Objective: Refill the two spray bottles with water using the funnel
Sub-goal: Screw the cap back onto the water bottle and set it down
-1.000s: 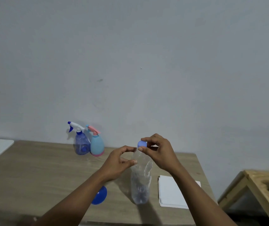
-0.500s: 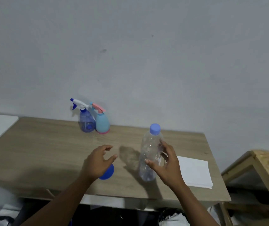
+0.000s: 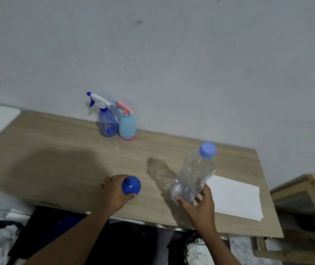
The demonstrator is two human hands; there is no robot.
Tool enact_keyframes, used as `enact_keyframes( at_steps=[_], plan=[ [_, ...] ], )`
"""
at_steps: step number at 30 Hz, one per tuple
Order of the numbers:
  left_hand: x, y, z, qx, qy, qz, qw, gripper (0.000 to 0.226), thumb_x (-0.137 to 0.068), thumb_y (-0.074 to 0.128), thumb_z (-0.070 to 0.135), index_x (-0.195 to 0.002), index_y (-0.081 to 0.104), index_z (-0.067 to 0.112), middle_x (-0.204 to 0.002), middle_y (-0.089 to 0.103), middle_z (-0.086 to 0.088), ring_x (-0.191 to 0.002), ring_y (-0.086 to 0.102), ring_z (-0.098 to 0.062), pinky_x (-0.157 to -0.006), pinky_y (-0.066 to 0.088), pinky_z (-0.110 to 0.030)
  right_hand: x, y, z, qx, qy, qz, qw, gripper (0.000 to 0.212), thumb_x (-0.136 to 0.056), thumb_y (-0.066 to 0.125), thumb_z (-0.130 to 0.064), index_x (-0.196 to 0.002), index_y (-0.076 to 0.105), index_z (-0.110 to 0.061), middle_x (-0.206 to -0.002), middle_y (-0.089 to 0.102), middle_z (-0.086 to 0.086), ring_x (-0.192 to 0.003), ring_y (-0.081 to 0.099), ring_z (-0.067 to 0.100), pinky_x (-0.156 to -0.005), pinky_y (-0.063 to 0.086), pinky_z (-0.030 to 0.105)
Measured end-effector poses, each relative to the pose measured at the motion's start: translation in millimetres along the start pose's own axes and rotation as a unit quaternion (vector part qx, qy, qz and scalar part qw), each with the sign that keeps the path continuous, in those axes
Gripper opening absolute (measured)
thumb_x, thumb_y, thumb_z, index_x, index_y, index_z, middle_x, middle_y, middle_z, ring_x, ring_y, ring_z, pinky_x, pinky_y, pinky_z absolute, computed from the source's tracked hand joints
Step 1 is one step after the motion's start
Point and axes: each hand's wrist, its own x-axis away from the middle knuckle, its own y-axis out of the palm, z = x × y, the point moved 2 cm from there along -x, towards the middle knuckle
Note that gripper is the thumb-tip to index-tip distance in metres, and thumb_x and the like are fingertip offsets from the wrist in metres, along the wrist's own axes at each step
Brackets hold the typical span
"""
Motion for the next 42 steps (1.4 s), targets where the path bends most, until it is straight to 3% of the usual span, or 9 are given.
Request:
enact_keyframes(
  at_steps=[3, 7, 11, 14, 24, 32, 37, 39, 42],
  plan=[
    [-6, -5, 10, 0.021, 0.01, 0.021, 1.0, 0.082, -0.062, 0.087, 0.05, -0.134, 0.055, 0.029, -0.134, 0.058, 0.009, -0.123, 0.051, -0.02, -0.103, 0.043, -0.043, -10, 8, -7, -0.002, -0.01, 0.02, 1.0, 0.07, -0.061, 0.094, -0.011, -0.113, 0.054, -0.036, -0.111, 0.064, -0.013, -0.104, 0.062, -0.003, -0.076, 0.054, 0.013],
    [-41, -15, 36, 0.102, 0.015, 0.017, 0.995, 0.076, -0.059, 0.092, 0.031, -0.126, 0.057, 0.022, -0.123, 0.064, 0.002, -0.111, 0.063, -0.021, -0.095, 0.05, -0.035, -51, 27, -31, -0.019, -0.025, 0.024, 0.999, 0.073, -0.063, 0.094, -0.017, -0.123, 0.053, -0.018, -0.117, 0.057, -0.004, -0.107, 0.061, 0.003, -0.086, 0.054, 0.019],
    [-94, -31, 68, 0.04, 0.064, 0.029, 0.997, 0.064, -0.063, 0.087, 0.037, -0.12, 0.059, 0.027, -0.114, 0.067, 0.006, -0.102, 0.064, -0.018, -0.081, 0.046, -0.027, -109, 57, -52, -0.016, -0.037, 0.015, 0.999, 0.077, -0.065, 0.093, -0.017, -0.126, 0.047, -0.026, -0.117, 0.053, -0.013, -0.107, 0.057, -0.007, -0.088, 0.05, 0.019],
    [-128, -37, 84, -0.013, 0.095, 0.044, 0.994, 0.06, -0.068, 0.08, 0.047, -0.12, 0.055, 0.033, -0.111, 0.067, 0.009, -0.098, 0.065, -0.019, -0.078, 0.049, -0.031, -147, 76, -57, 0.002, -0.048, 0.016, 0.999, 0.077, -0.067, 0.092, -0.022, -0.126, 0.044, -0.034, -0.117, 0.056, -0.013, -0.107, 0.058, 0.003, -0.083, 0.049, 0.019],
    [-198, -18, 94, -0.057, 0.101, 0.028, 0.993, 0.062, -0.08, 0.076, 0.037, -0.134, 0.048, 0.022, -0.129, 0.061, -0.002, -0.114, 0.061, -0.027, -0.087, 0.05, -0.04, -200, 111, -46, -0.017, -0.051, 0.03, 0.998, 0.076, -0.073, 0.088, -0.018, -0.134, 0.043, -0.025, -0.117, 0.054, -0.026, -0.108, 0.057, -0.008, -0.08, 0.052, 0.009],
    [-206, -13, 86, -0.06, 0.115, 0.045, 0.99, 0.068, -0.081, 0.075, 0.031, -0.138, 0.04, 0.017, -0.135, 0.056, -0.005, -0.119, 0.059, -0.031, -0.093, 0.052, -0.046, -201, 123, -43, -0.018, -0.044, 0.028, 0.999, 0.088, -0.075, 0.087, -0.029, -0.147, 0.036, -0.02, -0.142, 0.05, -0.011, -0.13, 0.049, 0.008, -0.105, 0.05, 0.035],
    [-175, -14, 83, 0.05, 0.113, 0.089, 0.988, 0.089, -0.076, 0.084, 0.017, -0.149, 0.034, 0.006, -0.151, 0.044, -0.012, -0.137, 0.044, -0.031, -0.11, 0.04, -0.042, -172, 112, -44, 0.008, -0.018, 0.033, 0.999, 0.106, -0.076, 0.087, -0.033, -0.157, 0.019, -0.021, -0.162, 0.028, -0.003, -0.143, 0.035, 0.013, -0.114, 0.039, 0.034],
    [-141, -16, 92, 0.116, 0.119, 0.128, 0.978, 0.083, -0.075, 0.084, 0.01, -0.144, 0.04, 0.002, -0.147, 0.045, -0.017, -0.133, 0.041, -0.025, -0.104, 0.036, -0.029, -144, 94, -37, 0.009, -0.018, 0.069, 0.997, 0.095, -0.08, 0.083, -0.029, -0.155, 0.024, -0.023, -0.156, 0.037, -0.002, -0.136, 0.045, 0.012, -0.11, 0.043, 0.032],
    [-94, -10, 110, 0.122, 0.148, 0.121, 0.974, 0.061, -0.079, 0.082, 0.017, -0.13, 0.054, 0.002, -0.128, 0.056, -0.016, -0.102, 0.046, -0.012, -0.074, 0.032, -0.018, -97, 52, -19, 0.054, -0.009, 0.126, 0.99, 0.075, -0.086, 0.077, -0.028, -0.149, 0.037, -0.027, -0.137, 0.052, -0.006, -0.117, 0.054, 0.004, -0.097, 0.051, 0.03]
  ],
)
